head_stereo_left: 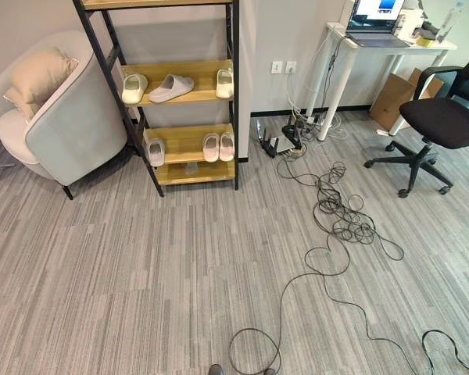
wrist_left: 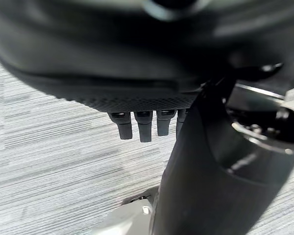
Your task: Arrange the slippers neatly on the shoe rack.
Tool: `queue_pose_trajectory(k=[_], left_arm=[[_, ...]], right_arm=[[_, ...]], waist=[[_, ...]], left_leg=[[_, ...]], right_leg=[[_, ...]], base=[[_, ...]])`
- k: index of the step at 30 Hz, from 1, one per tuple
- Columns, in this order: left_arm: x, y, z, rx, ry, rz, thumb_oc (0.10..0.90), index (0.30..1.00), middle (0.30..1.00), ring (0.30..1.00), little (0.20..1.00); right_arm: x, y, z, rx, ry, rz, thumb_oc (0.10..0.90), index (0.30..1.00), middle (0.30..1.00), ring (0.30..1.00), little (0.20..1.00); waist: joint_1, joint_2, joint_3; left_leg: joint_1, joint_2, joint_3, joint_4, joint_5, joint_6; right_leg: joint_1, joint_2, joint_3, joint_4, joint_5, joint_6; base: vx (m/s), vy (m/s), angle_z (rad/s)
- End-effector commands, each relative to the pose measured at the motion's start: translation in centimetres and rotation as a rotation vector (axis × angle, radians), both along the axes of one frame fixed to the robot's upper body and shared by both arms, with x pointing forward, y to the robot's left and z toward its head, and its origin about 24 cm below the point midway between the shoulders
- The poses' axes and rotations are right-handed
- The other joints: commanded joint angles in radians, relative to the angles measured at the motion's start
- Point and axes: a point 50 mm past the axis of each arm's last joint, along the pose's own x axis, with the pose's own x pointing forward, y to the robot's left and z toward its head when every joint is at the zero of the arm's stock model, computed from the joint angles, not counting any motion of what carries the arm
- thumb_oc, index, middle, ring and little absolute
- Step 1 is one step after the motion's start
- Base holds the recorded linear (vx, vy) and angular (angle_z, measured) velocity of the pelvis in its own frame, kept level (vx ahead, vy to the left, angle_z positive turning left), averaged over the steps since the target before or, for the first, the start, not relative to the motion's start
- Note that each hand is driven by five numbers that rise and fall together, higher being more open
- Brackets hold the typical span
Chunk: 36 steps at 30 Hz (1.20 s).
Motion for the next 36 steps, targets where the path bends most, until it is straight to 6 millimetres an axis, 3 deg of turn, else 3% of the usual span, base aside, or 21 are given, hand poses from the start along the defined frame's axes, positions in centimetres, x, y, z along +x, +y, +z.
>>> queue_pose_trajectory(k=[1, 8, 16, 20, 25, 26, 27, 30, 32, 36], left_arm=[[2.7, -0.8, 0.3, 0.002, -0.063, -0.063, 0.8, 0.9, 0.9, 0.9, 0.9], [4.5, -1.6, 0.6, 0.002, -0.109, -0.106, 0.8, 0.9, 0.9, 0.9, 0.9], [2.9, -2.3, 0.0, -0.011, -0.013, -0.172, 0.8, 0.9, 0.9, 0.9, 0.9], [3.0, -2.3, 0.0, -0.01, -0.016, -0.178, 0.8, 0.9, 0.9, 0.9, 0.9], [4.2, -2.4, 0.3, -0.009, -0.059, -0.179, 0.8, 0.9, 0.9, 0.9, 0.9], [4.8, -2.4, 0.4, -0.01, -0.079, -0.177, 0.8, 0.9, 0.9, 0.9, 0.9], [5.9, -2.7, 0.7, -0.012, -0.122, -0.176, 0.8, 0.9, 0.9, 0.9, 0.9], [6.9, -3.2, 1.0, -0.016, -0.165, -0.178, 0.8, 0.9, 0.9, 0.9, 0.9], [6.9, -3.5, 1.0, -0.026, -0.165, -0.182, 0.8, 0.9, 0.9, 0.9, 0.9], [4.4, -3.1, 0.2, -0.018, -0.063, -0.183, 0.8, 0.9, 0.9, 0.9, 0.9]], right_arm=[[1.4, -1.1, 0.5, -0.059, -0.018, 0.08, 0.8, 0.9, 0.9, 0.9, 0.9], [3.2, 0.0, 0.6, -0.045, -0.062, 0.15, 0.8, 0.9, 0.9, 0.9, 0.9], [3.6, 0.7, 0.5, -0.033, -0.051, 0.212, 0.8, 0.9, 0.9, 0.9, 0.9], [4.0, 0.5, 0.6, -0.042, -0.054, 0.233, 0.8, 0.9, 0.9, 0.9, 0.9], [5.1, 0.0, 1.1, -0.069, -0.079, 0.26, 0.8, 0.9, 0.9, 0.9, 0.9], [5.6, -0.1, 1.2, -0.074, -0.092, 0.264, 0.8, 0.9, 0.9, 0.9, 0.9], [6.0, -0.2, 1.4, -0.078, -0.102, 0.267, 0.8, 0.9, 0.9, 0.9, 0.9], [6.4, -0.5, 1.6, -0.089, -0.111, 0.26, 0.8, 0.9, 0.9, 0.9, 0.9], [5.9, -0.7, 1.5, -0.094, -0.098, 0.253, 0.8, 0.9, 0.9, 0.9, 0.9], [6.2, -1.0, 1.7, -0.097, -0.119, 0.207, 0.8, 0.9, 0.9, 0.9, 0.9]], waist=[[0.002, 0.017, -0.011], [0.006, 0.026, 0.005], [0.004, 0.035, 0.014], [0.006, 0.037, 0.021], [0.011, 0.038, 0.053], [0.012, 0.031, 0.072], [0.014, 0.021, 0.102], [0.018, 0.019, 0.124], [0.024, 0.026, 0.124], [0.049, 0.019, 0.12]], left_leg=[[-0.054, 0.032, -0.112, -0.015, 0.004, -0.06], [-0.06, 0.037, -0.126, -0.015, 0.017, -0.067], [-0.069, 0.051, -0.129, -0.015, 0.034, -0.078], [-0.075, 0.055, -0.132, -0.015, 0.04, -0.081], [-0.089, 0.069, -0.147, -0.004, 0.048, -0.087], [-0.123, 0.072, -0.147, 0.061, 0.031, -0.089], [-0.189, 0.072, -0.116, 0.185, -0.001, -0.102], [-0.248, 0.077, -0.062, 0.263, -0.001, -0.103], [-0.28, 0.09, -0.007, 0.216, 0.023, -0.092], [-0.338, 0.08, 0.05, 0.04, 0.063, -0.095]], right_leg=[[0.023, -0.025, -0.005, 0.013, -0.107, 0.076], [0.027, -0.018, -0.019, 0.013, -0.116, 0.067], [0.026, -0.004, -0.027, 0.013, -0.13, 0.057], [0.023, 0.0, -0.028, 0.013, -0.133, 0.053], [0.021, 0.006, -0.032, 0.013, -0.139, 0.041], [0.021, 0.002, -0.03, 0.013, -0.136, 0.038], [0.022, -0.007, -0.035, 0.017, -0.142, 0.026], [0.038, -0.016, -0.057, 0.013, -0.151, 0.025], [0.045, -0.011, -0.067, 0.013, -0.162, 0.027], [0.073, 0.007, -0.054, 0.013, -0.206, 0.042]], base=[[0.0, 0.0, 0.0], [-0.02, -0.035, 0.08], [-0.01, -0.056, 0.05], [-0.01, -0.058, -0.01], [-0.01, -0.063, 0.03], [-0.05, -0.137, 0.1], [-0.06, -0.078, 0.18], [0.04, -0.036, 0.16], [0.16, 0.04, 0.12], [0.27, 0.095, 0.1]])
